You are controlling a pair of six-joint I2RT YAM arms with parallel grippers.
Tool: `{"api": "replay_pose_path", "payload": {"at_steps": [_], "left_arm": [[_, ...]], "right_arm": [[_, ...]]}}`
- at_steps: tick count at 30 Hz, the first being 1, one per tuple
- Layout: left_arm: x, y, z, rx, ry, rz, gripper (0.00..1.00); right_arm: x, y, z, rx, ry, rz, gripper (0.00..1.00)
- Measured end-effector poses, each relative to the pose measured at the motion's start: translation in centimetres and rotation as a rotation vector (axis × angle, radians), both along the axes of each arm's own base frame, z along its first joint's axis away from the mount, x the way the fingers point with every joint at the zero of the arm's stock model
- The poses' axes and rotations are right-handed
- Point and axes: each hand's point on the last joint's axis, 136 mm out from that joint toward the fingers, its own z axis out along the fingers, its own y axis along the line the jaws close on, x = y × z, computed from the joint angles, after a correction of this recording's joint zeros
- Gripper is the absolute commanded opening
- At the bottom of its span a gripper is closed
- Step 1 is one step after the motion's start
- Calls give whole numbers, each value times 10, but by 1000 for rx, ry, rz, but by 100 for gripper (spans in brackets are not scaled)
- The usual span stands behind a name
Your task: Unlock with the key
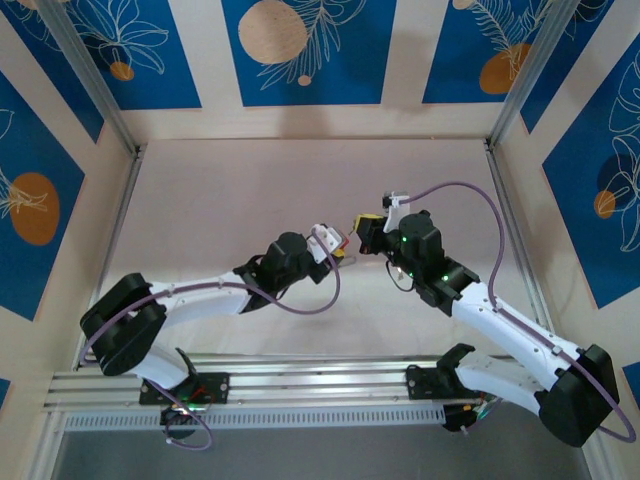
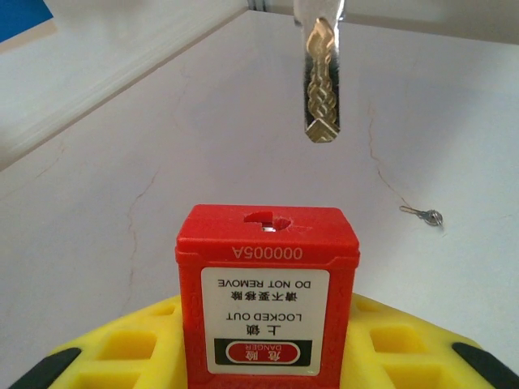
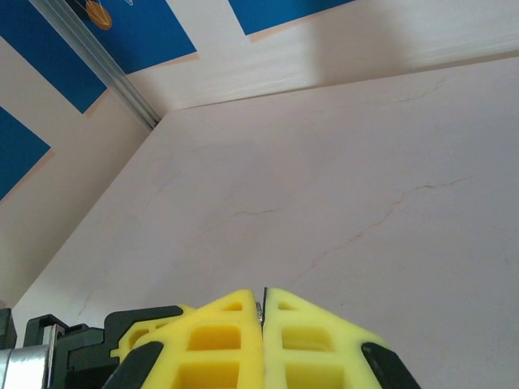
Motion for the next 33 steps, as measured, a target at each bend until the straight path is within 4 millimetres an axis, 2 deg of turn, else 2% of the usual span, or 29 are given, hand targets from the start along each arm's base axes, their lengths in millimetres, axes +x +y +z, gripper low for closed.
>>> {"api": "replay_pose_path", "payload": {"at_steps": [16, 27, 33], "left_arm": [[-1, -2, 3, 1, -19, 3, 36], [-1, -2, 3, -1, -17, 4, 36], [-1, -2, 3, -4, -14, 5, 36]], "right_arm": [[0, 2, 2, 34, 1, 0, 2], [-1, 4, -4, 36, 5, 5, 2], [-3, 11, -11, 31, 10, 26, 2]]}}
